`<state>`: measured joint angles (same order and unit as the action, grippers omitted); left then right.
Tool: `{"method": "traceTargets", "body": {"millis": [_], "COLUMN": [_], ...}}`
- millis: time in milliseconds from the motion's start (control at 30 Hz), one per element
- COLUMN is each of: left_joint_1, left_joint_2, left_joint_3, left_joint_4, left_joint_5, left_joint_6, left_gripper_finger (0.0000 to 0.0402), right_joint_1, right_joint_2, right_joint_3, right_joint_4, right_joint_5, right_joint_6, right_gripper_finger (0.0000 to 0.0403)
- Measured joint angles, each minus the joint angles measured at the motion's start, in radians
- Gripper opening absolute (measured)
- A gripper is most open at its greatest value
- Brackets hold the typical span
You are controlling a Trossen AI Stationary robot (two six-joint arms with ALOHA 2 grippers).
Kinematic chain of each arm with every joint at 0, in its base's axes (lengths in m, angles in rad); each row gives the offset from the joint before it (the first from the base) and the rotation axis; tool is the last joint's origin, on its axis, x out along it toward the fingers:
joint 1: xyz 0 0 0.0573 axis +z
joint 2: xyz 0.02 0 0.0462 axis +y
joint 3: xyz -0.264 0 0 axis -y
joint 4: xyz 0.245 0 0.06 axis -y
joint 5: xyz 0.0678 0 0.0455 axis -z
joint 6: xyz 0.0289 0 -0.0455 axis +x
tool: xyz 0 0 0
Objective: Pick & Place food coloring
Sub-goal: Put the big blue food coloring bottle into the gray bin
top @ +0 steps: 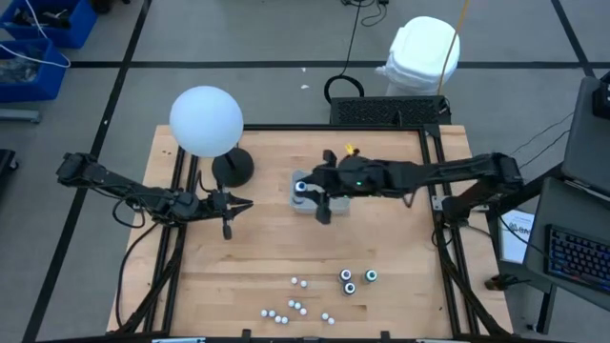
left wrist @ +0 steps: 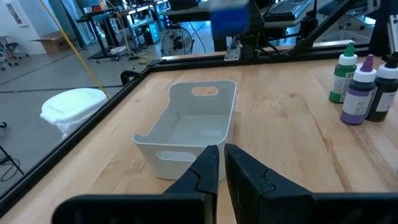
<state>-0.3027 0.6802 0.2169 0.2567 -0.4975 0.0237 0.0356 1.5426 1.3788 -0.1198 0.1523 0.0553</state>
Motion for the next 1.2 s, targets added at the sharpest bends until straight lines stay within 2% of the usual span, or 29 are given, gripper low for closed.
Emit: {"method": "traceTargets", "body": {"millis": [200, 333, 433, 833, 967, 1200], "left_joint_1": [0.000, 0.000, 0.000, 0.000, 0.000, 0.000], "left_joint_2": [0.000, 0.000, 0.000, 0.000, 0.000, 0.000], "left_joint_3": [0.000, 0.000, 0.000, 0.000, 0.000, 0.000], "left_joint_4": [0.006, 0.002, 0.001, 0.001, 0.001, 0.001], "left_joint_5": [-0.001, -0.001, -0.001, -0.001, -0.001, -0.001], "left_joint_6": [0.005, 0.006, 0.005, 0.017, 0.017, 0.017], "left_gripper_finger": [0.0035, 0.0035, 0.0035, 0.0035, 0.0035, 0.0035], "right_joint_1": [-0.044, -0.070, -0.092, -0.173, -0.174, -0.174], "right_joint_2": [0.076, 0.145, 0.185, 0.223, 0.218, 0.218], "right_joint_3": [0.000, 0.000, 0.000, -0.005, -0.070, -0.215], "right_joint_4": [0.053, 0.132, 0.129, 0.085, 0.134, 0.354], "right_joint_5": [0.082, 0.079, 0.080, 0.079, 0.079, 0.078], "right_joint_6": [-0.023, -0.027, -0.041, -0.030, -0.019, -0.011], "right_gripper_finger": [0.0111, 0.0111, 0.0111, 0.0111, 0.0111, 0.0111]}}
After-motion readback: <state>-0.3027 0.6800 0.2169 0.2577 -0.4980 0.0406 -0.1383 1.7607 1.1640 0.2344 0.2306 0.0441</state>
